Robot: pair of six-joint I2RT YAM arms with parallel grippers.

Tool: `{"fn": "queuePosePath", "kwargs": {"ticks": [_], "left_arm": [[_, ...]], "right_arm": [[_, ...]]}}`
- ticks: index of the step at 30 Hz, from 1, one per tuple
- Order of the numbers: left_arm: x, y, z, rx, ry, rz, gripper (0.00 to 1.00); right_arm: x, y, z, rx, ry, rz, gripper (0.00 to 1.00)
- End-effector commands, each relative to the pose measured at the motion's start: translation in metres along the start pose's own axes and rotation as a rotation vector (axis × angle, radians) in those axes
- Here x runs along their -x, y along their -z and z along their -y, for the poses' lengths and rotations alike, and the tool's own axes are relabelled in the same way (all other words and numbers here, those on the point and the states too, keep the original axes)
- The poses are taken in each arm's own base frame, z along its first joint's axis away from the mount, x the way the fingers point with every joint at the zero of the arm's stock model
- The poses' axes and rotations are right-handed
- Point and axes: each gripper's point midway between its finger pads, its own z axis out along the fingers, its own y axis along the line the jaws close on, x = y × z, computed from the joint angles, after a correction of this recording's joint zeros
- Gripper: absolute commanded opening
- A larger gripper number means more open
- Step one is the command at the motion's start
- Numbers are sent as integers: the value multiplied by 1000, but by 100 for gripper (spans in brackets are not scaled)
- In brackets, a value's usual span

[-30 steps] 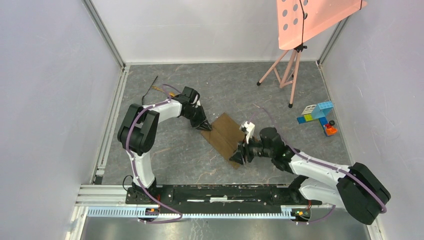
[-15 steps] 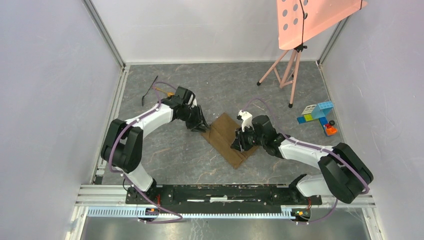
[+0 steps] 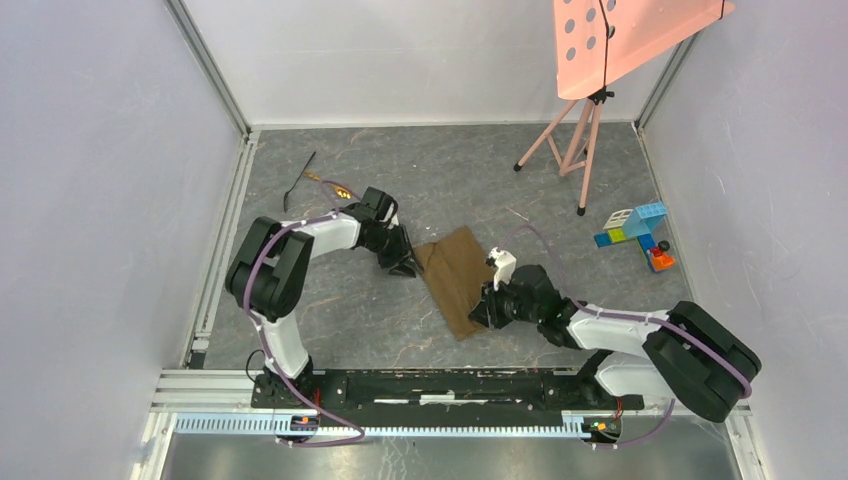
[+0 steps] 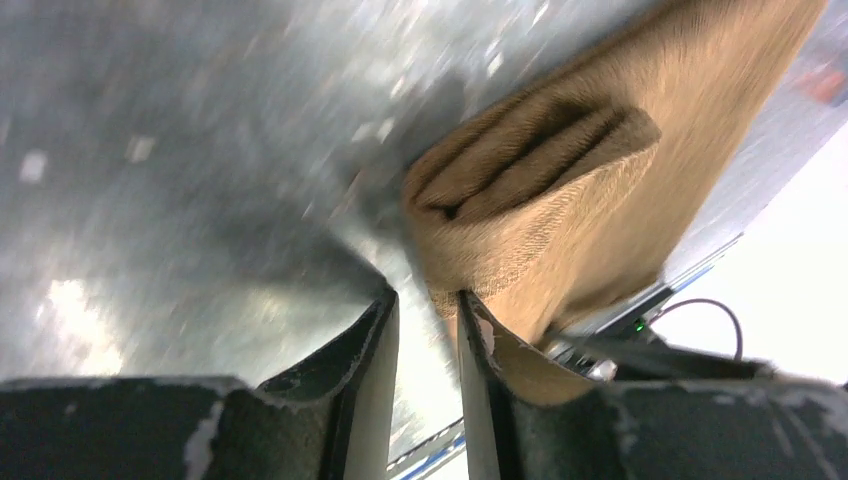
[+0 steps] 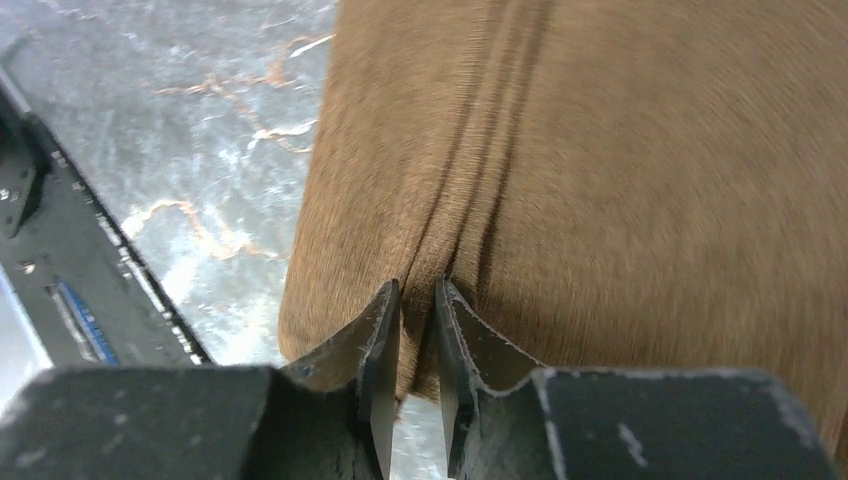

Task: Fold the napkin into a case and place the utensils inside
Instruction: Rotate the 2/3-rectangle-folded napkin at the center of the board, then smooth out the 2/3-rectangle-folded napkin at the center of the board.

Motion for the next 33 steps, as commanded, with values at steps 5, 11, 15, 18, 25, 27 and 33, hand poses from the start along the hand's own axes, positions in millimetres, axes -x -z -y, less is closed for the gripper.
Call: {"fn": "queuePosePath", "kwargs": {"ticks": [5,11,15,18,25,27,33], "left_arm": [[63,-19,49,-39,-43,95,37],[57,28,29,111,-165,180,49],[17,47,21,65,-214,137,56],[-15,54,18,15,-237,102,57],[-106,51,45,-108,-304,3,56],[-123,46,46,-117,-300,-16,55],[-135,38,32,-71,-290,-1,51]], "right_arm": [[9,-26,-76,157,-58,39,28],[47,-7,-52,38,57,93,59],[50,12,-18,-6,31,82,68],[55,15,-15,3,42,69,69],[59,26,6,-33,-6,72,60],[51,23,-9,70,-8,41,59],[39,22,-58,304,-147,49,59]]}}
